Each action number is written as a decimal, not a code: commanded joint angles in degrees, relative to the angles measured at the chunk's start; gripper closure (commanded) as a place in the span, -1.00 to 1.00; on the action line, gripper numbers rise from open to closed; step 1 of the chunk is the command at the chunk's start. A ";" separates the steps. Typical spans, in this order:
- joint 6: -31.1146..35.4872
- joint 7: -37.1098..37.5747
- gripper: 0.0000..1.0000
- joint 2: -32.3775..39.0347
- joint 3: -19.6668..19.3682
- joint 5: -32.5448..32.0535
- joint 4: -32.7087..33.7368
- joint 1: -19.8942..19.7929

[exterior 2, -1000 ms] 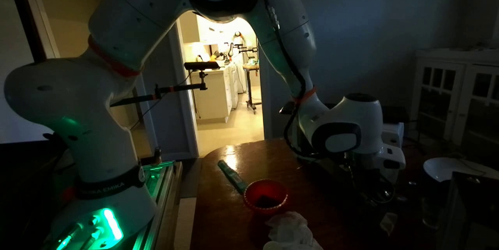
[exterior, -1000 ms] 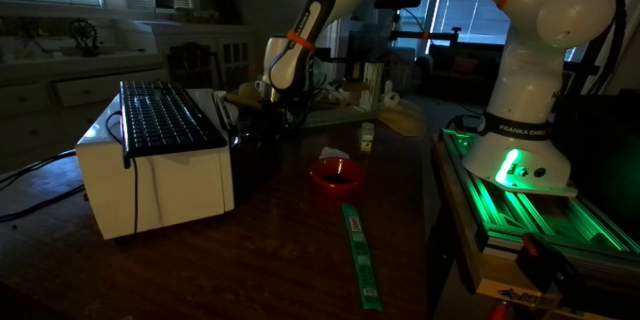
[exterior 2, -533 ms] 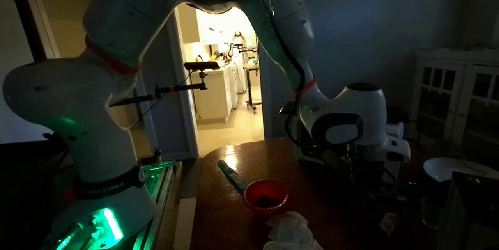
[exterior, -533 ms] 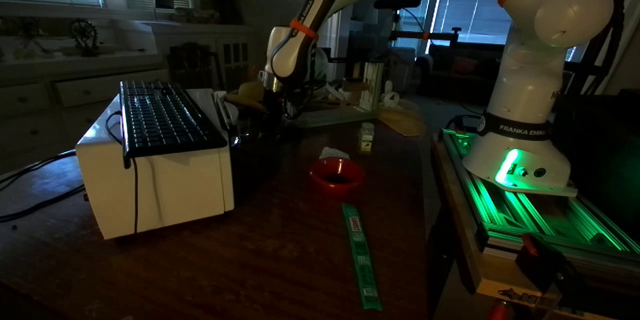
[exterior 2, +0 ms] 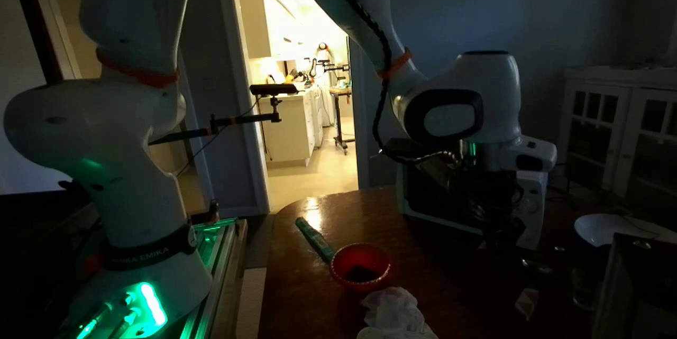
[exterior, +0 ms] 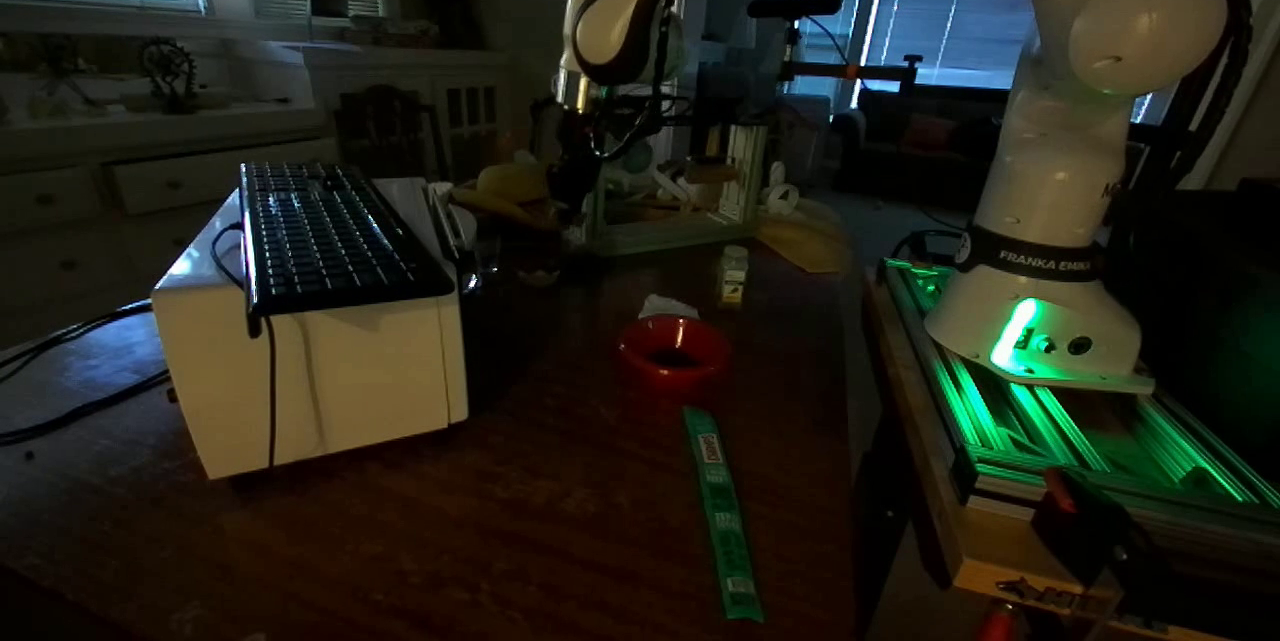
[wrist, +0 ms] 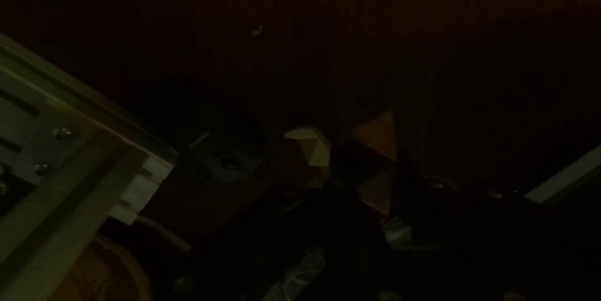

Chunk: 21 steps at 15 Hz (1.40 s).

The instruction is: Move the brown object to the right.

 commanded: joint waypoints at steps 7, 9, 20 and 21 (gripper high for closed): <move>-11.66 5.46 0.88 -16.64 -5.37 -1.04 -6.68 1.65; -13.47 6.71 0.88 -18.79 -5.86 -1.33 -7.60 1.97; 11.37 15.13 0.88 -20.51 -11.98 -3.97 -24.15 -0.26; 11.73 17.41 0.88 -20.03 -13.12 -4.78 -24.55 -0.53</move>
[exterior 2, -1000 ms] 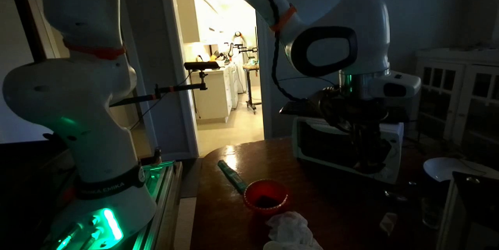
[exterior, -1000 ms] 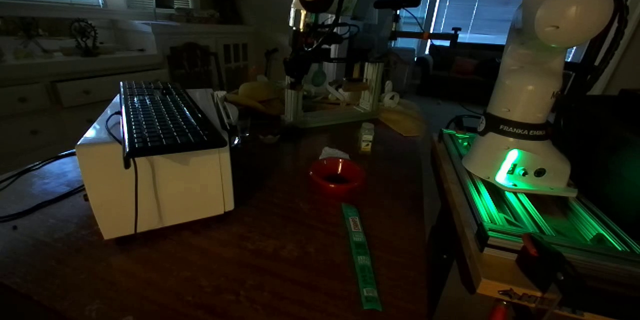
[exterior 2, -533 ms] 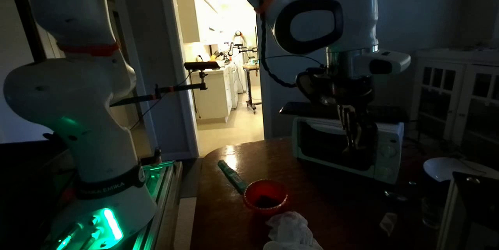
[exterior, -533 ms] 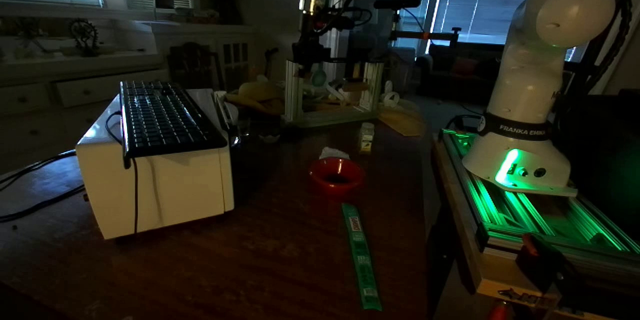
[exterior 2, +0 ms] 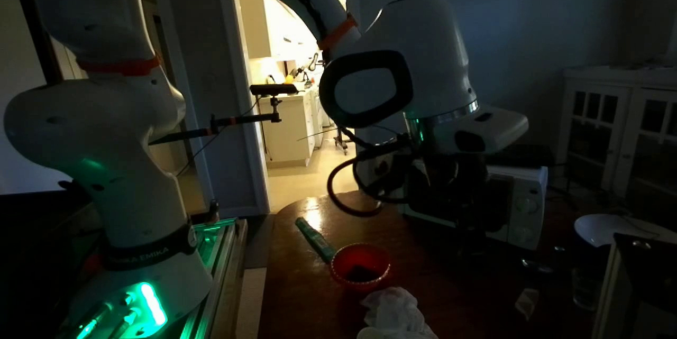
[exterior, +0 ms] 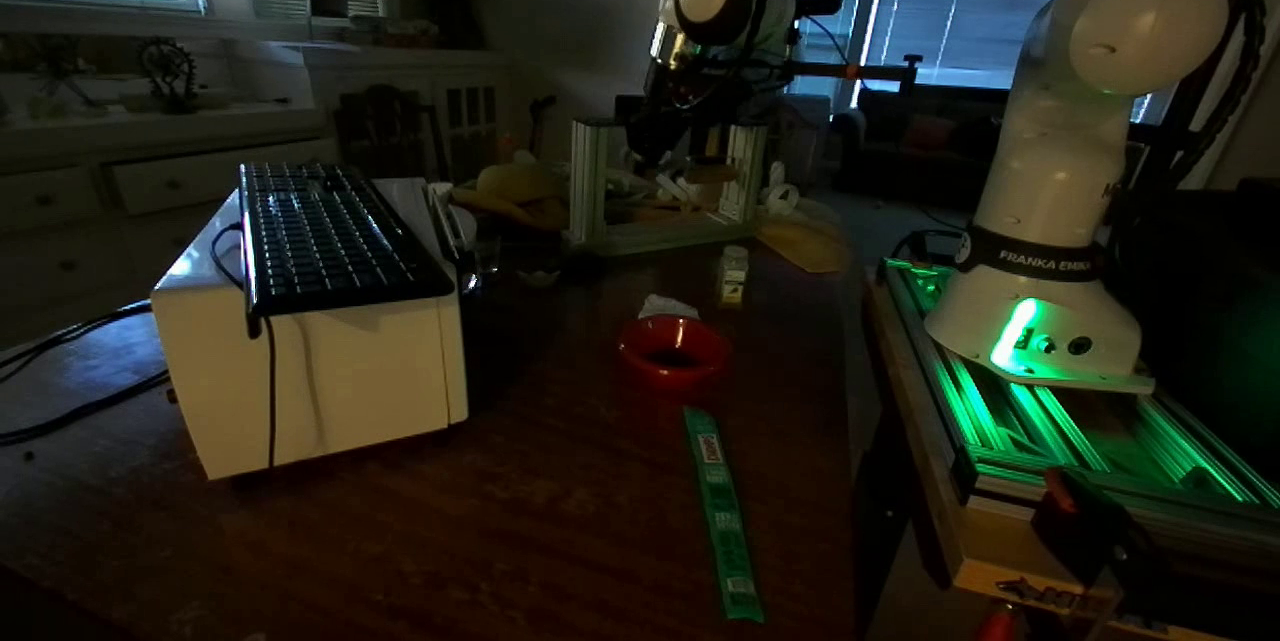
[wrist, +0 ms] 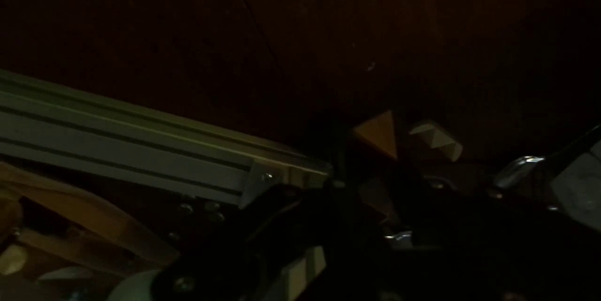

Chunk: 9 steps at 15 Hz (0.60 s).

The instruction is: Move the brown object to the right.

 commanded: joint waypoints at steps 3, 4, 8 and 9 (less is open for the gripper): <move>0.66 12.53 0.88 0.84 -5.57 -5.74 -3.10 -1.44; 0.52 14.01 0.88 1.29 -6.44 -6.14 -3.07 -1.63; 0.31 17.05 0.88 4.08 -8.65 -3.57 -2.45 -2.24; 0.34 17.44 0.88 4.90 -8.97 -2.85 -2.31 -2.36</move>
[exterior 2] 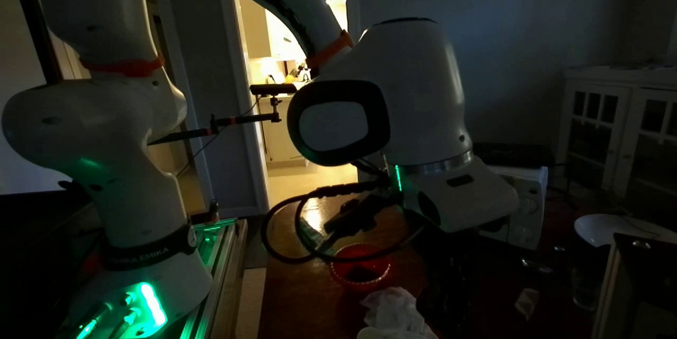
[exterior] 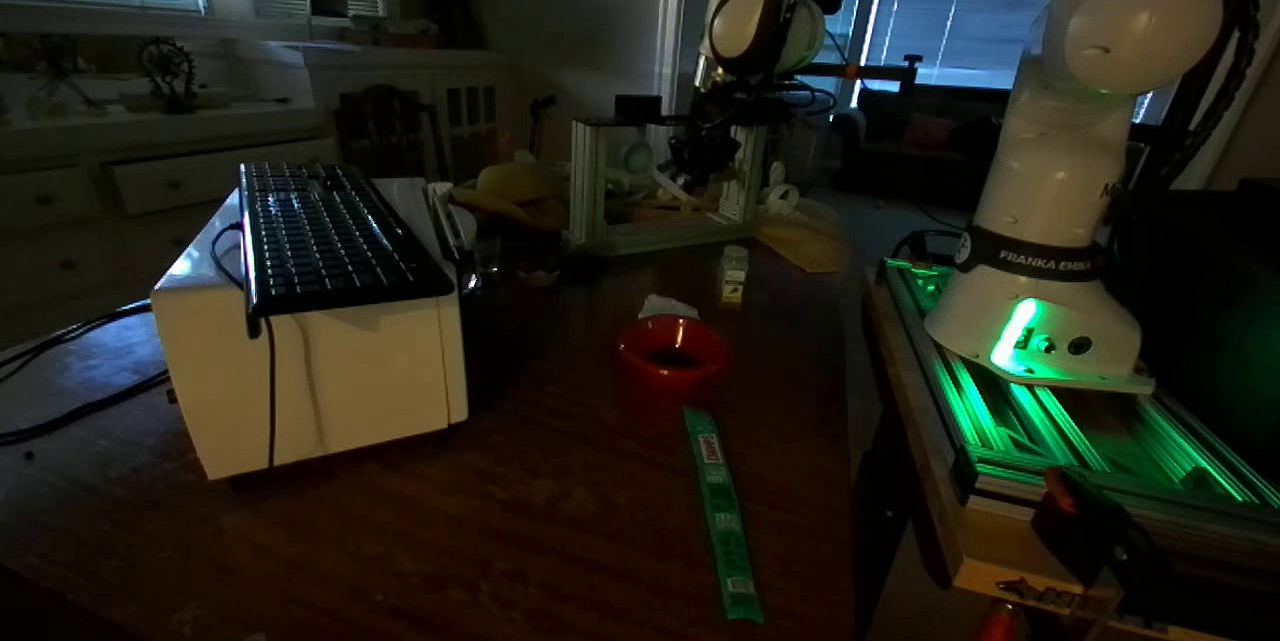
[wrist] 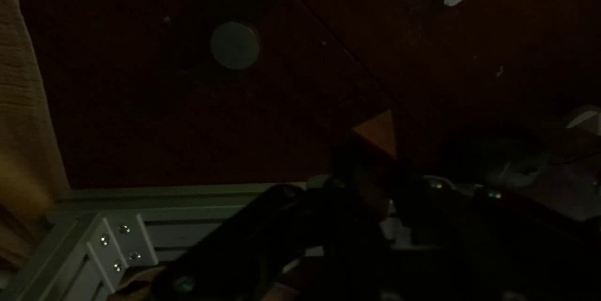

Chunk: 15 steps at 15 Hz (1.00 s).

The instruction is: Move the brown object to the right.

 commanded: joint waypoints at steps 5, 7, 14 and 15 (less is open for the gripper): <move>0.37 3.74 0.88 9.08 0.22 11.25 3.12 -1.72; 0.57 4.98 0.88 12.14 1.23 17.10 5.56 -2.75; -2.44 6.55 0.88 21.55 5.03 29.08 16.66 -8.49; -2.53 6.88 0.88 22.77 5.16 29.72 17.71 -8.71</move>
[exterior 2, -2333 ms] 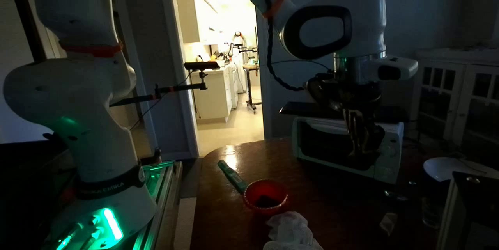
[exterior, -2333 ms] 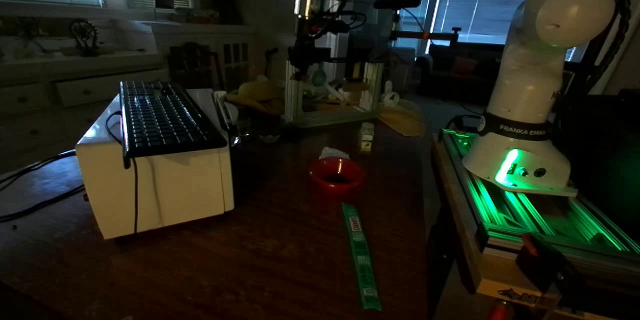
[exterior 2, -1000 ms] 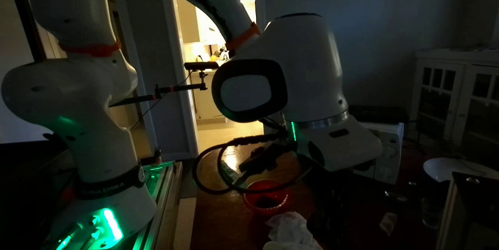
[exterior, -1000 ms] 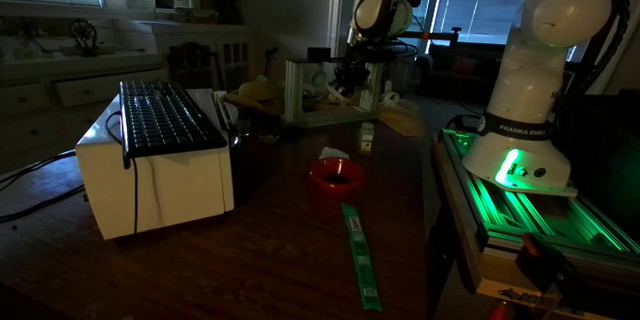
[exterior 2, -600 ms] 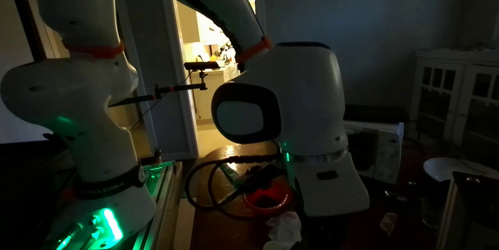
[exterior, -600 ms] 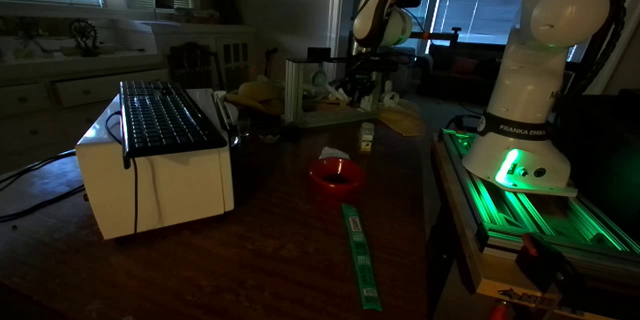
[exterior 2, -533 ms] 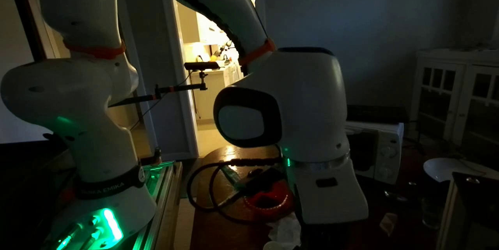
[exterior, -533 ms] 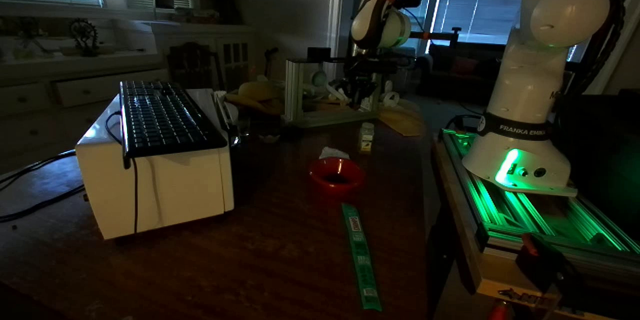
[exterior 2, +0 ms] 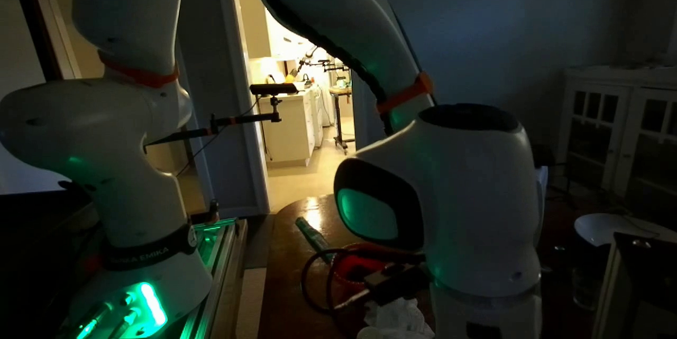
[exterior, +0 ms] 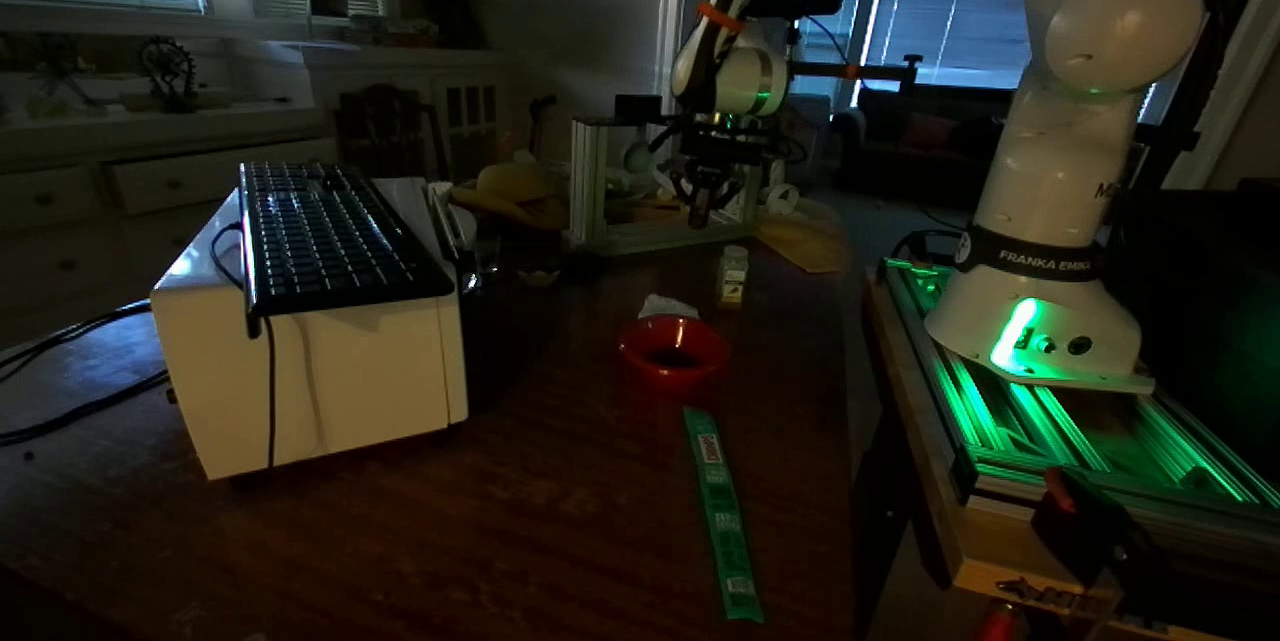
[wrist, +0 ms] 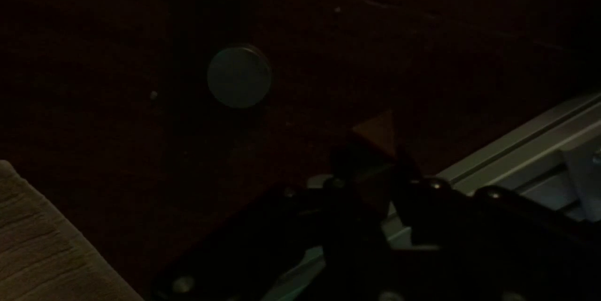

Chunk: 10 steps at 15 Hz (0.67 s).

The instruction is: Move the brown object to the right.

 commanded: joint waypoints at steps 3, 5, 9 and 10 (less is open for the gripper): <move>-3.64 1.16 0.88 7.53 3.11 6.29 6.93 -3.31; -3.06 0.21 0.88 9.21 5.26 9.03 7.75 -5.00; -1.47 -0.62 0.88 12.25 7.32 13.17 9.37 -6.65; -1.07 -0.97 0.88 12.71 7.53 14.09 9.65 -6.89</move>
